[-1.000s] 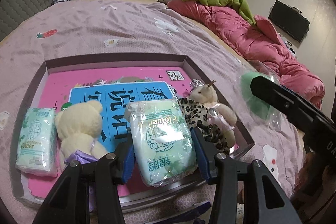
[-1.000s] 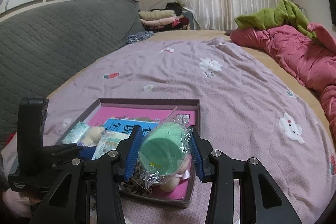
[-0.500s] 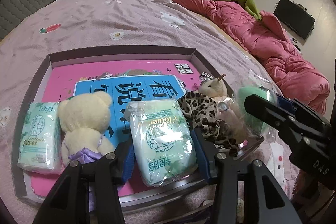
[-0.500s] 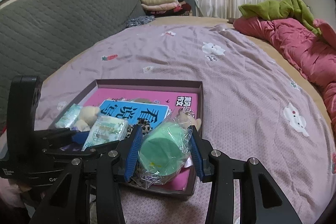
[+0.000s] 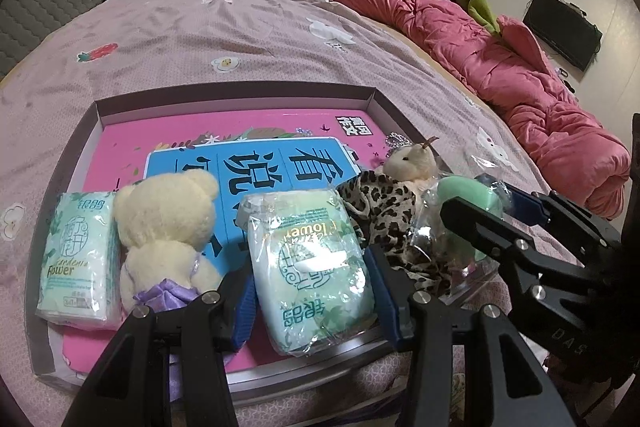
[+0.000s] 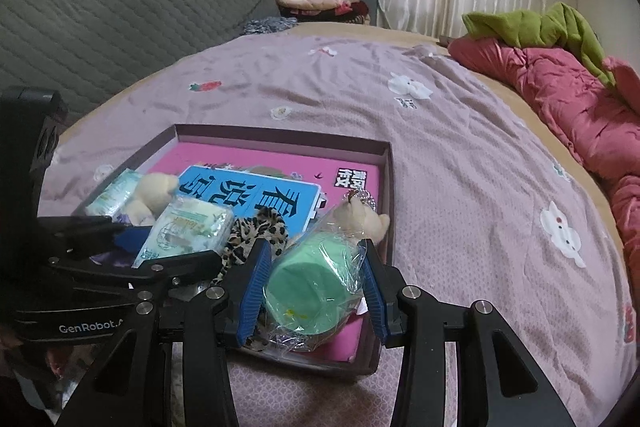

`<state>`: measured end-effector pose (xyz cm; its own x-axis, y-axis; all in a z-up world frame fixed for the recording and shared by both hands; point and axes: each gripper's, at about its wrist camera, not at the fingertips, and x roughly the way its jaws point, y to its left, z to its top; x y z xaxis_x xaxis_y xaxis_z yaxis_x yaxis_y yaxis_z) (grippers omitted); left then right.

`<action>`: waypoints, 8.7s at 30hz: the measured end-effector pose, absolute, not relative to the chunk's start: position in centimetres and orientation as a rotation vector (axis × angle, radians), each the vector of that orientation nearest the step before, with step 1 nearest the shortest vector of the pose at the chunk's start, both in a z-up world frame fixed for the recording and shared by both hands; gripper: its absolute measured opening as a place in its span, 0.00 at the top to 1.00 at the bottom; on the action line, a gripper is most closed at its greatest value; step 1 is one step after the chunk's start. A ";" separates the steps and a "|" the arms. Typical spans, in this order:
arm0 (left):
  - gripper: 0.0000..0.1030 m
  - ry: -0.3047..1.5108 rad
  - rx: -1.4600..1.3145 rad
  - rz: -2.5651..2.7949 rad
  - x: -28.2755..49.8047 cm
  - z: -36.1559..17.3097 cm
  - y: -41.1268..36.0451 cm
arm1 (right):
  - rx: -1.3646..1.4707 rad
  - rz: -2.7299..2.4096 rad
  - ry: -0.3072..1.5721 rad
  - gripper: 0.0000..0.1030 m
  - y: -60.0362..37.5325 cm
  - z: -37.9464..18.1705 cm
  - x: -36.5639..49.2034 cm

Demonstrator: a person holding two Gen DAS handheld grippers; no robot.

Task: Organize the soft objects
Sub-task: 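Lower the wipes pack beside the cream bear with left tool while right tool lowers the sponge by the scrunchie, then open the right tool to release the green sponge while left tool presses the wipes pack down, then open the left tool and withdraw both tools from the box, then move left tool to the yellow-white wipes pack while right tool approaches the peach makeup sponge, then grasp the yellow-white wipes pack with left tool while right tool grasps the peach sponge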

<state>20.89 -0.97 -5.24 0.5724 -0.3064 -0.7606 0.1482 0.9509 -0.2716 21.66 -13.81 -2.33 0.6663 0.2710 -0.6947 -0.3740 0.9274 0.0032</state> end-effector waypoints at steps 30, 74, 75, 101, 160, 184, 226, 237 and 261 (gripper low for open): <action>0.51 0.931 -0.188 -0.268 20.9 -5.3 -0.8 | -0.105 0.370 0.821 0.50 -15.0 -3.1 22.0; 0.48 0.933 -0.229 -0.269 21.0 -5.2 0.3 | -0.150 0.339 0.749 0.31 -15.0 -1.7 21.5; 0.48 0.933 -0.231 -0.268 21.1 -5.2 0.3 | -0.150 0.341 0.748 0.31 -15.0 -1.7 21.5; 0.40 0.865 -0.224 -0.253 19.6 -2.4 1.0 | -0.145 0.369 0.709 0.29 -15.0 -0.8 20.8; 0.36 0.821 -0.210 -0.085 10.8 0.0 4.6 | -0.099 0.363 0.623 0.27 -17.6 2.6 15.2; 0.36 0.876 -0.231 -0.081 7.4 -0.4 4.9 | -0.074 0.360 0.677 0.27 -18.3 2.7 12.1; 0.36 1.082 -0.168 -0.116 2.8 -4.0 0.1 | -0.082 0.316 0.876 0.27 -19.8 -0.5 8.5; 0.28 1.122 -0.111 -0.021 3.3 -5.8 -0.5 | -0.081 0.318 0.887 0.27 -19.7 -1.0 8.7; 0.25 1.097 -0.154 0.031 5.8 -6.6 2.6 | -0.168 0.270 1.015 0.27 -18.9 -4.8 10.0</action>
<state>5.77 2.63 -6.62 0.4568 -0.0511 -0.8881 -0.1013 0.9889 -0.1090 9.96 -18.88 -4.83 0.4988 0.1449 -0.8545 -0.2996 0.9540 -0.0131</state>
